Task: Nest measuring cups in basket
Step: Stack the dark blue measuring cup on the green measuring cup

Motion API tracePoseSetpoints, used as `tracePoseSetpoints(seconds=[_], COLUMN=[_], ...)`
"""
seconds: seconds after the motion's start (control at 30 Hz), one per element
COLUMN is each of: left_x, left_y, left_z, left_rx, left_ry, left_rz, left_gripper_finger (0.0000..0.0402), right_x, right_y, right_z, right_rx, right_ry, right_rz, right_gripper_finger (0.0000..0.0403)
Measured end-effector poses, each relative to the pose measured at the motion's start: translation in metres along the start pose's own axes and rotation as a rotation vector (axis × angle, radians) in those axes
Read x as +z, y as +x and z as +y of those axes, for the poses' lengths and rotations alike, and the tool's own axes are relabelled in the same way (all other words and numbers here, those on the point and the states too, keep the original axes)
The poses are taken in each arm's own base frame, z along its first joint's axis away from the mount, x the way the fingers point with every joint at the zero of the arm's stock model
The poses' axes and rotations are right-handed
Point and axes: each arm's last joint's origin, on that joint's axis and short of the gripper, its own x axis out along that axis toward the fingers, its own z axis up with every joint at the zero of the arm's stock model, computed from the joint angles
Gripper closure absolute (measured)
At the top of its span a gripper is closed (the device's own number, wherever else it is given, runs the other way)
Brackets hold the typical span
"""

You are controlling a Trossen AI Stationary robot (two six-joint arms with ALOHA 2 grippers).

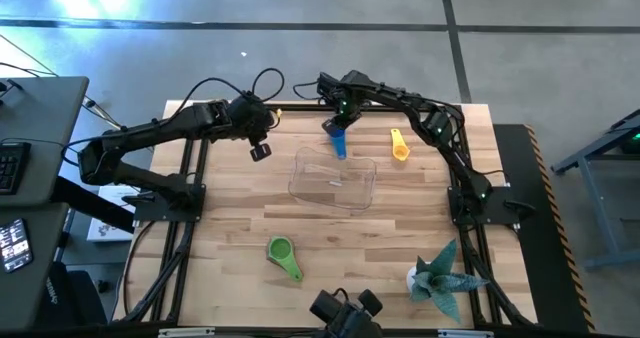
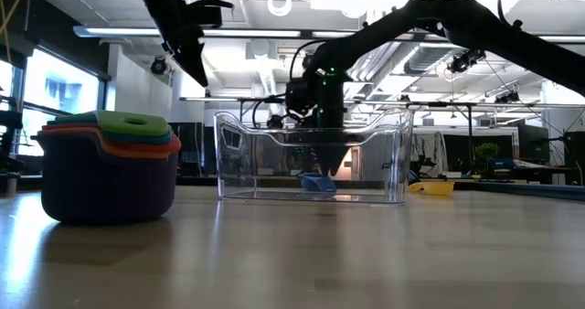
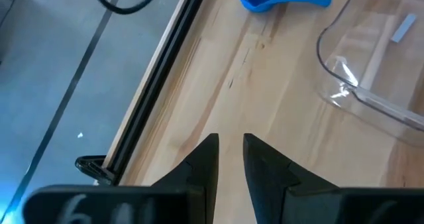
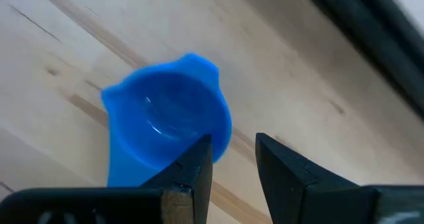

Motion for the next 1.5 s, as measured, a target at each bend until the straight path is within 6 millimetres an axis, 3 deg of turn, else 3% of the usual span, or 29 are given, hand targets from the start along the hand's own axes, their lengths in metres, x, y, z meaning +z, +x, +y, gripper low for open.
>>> tracePoseSetpoints(seconds=[0.47,0.77,0.93,1.1,1.33,1.5], left_x=[-0.003,-0.004,-0.005,-0.01,-0.019,-0.024], left_y=[0.003,0.004,0.004,0.004,0.002,0.001], left_z=[0.013,0.015,0.015,0.014,0.012,0.011], left_rx=[0.03,0.034,0.031,0.019,0.002,-0.004], left_ry=[-0.007,0.001,0.005,0.017,-0.018,-0.038], left_rz=[0.019,0.025,0.037,0.088,0.177,0.224], left_gripper_finger=[0.0342,0.0342,0.0342,0.0342,0.0342,0.0342], right_x=[0.005,0.005,0.005,0.002,0.0,-0.013], right_y=[0.008,0.009,0.008,-0.01,-0.053,-0.084], right_z=[0.001,0.001,0.001,0.006,0.035,0.047], right_rx=[0.014,0.012,-0.002,-0.017,-0.026,0.004], right_ry=[0.03,0.023,0.015,-0.015,-0.111,-0.134], right_rz=[-0.061,-0.061,-0.057,-0.031,-0.119,-0.194], right_gripper_finger=[0.0299,0.0393,0.0399,0.0401,0.0402,0.0402])
